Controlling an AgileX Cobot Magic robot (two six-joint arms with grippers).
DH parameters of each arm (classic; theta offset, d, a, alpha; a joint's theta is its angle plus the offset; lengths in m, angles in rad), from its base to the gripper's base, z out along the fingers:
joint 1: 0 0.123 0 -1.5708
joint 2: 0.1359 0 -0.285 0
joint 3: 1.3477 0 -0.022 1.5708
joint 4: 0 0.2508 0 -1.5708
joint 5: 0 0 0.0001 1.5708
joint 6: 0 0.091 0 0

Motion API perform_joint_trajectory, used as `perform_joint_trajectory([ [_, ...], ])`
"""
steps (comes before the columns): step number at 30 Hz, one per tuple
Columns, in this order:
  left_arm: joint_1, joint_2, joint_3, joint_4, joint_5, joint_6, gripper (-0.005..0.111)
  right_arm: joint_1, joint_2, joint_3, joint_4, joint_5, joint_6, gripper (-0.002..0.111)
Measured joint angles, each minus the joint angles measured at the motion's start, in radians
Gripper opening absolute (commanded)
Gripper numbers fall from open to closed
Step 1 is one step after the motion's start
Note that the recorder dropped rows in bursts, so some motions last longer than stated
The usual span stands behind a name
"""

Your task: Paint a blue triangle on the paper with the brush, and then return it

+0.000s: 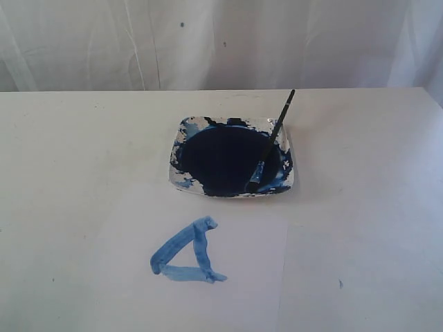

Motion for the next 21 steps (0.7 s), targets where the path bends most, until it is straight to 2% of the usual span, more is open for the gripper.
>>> perform_joint_trajectory([
  [16,0.000,0.000,0.000,0.000,0.000,0.000,0.000,0.000,0.000,0.002,0.000,0.002,0.000,0.047],
  [21,0.000,0.000,0.000,0.000,0.000,0.000,0.000,0.000,0.000,0.076,0.000,-0.037,0.000,0.047],
])
